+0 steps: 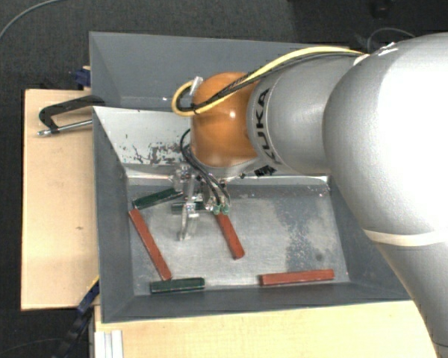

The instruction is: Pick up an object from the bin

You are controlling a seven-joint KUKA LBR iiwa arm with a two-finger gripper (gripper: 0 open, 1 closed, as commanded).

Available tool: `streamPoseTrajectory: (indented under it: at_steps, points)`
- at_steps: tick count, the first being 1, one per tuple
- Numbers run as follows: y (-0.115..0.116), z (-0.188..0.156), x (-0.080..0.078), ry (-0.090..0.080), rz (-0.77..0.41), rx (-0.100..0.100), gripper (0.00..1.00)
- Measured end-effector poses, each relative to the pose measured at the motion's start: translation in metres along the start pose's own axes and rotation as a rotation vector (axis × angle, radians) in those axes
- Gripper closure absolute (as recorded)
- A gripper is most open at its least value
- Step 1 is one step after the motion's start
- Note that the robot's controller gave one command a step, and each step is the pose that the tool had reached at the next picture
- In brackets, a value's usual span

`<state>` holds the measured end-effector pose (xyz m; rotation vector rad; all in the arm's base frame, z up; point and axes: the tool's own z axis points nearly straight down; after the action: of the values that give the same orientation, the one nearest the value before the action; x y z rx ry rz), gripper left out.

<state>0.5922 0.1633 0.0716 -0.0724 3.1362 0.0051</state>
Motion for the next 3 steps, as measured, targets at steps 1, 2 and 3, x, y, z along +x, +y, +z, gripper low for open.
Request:
streamPoseTrajectory:
  at_steps: [1,2,3]
  points:
    - [-0.052,-0.081,0.048,0.001,-0.100,0.004,0.00]
    - [-0.110,0.004,0.009,0.006,-0.101,0.004,0.00]
    - [-0.028,-0.001,0.002,-0.004,-0.081,0.000,0.00]
